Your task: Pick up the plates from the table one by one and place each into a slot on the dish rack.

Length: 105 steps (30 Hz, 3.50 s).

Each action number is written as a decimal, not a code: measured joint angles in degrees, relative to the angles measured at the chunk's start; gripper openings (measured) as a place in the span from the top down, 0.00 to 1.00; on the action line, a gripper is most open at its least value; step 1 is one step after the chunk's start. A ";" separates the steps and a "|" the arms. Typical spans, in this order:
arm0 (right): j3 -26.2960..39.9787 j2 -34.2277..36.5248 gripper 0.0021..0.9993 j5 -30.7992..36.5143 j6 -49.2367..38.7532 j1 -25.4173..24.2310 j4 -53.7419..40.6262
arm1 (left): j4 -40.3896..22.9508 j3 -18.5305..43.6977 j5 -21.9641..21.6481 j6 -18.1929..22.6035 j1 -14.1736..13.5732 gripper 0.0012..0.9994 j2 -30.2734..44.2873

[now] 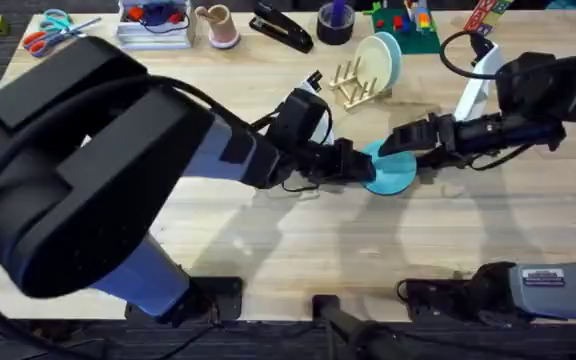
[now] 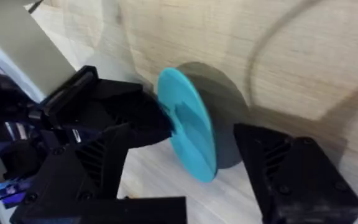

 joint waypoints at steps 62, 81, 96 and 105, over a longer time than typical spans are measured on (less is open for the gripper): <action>4.61 -4.03 0.97 1.11 0.87 3.22 -6.49 | -5.44 -0.09 -1.11 1.94 0.62 0.96 -7.41; 34.23 -9.53 0.97 14.94 0.83 5.98 -25.63 | -54.07 12.33 -22.90 22.31 7.74 0.96 -29.72; 51.13 -9.54 0.97 32.06 0.58 16.57 -29.46 | -83.27 37.54 -46.61 34.06 7.74 0.96 -30.93; 53.05 -9.54 0.97 37.65 0.36 20.92 -29.50 | -88.04 43.61 -49.99 36.70 7.74 0.96 -30.93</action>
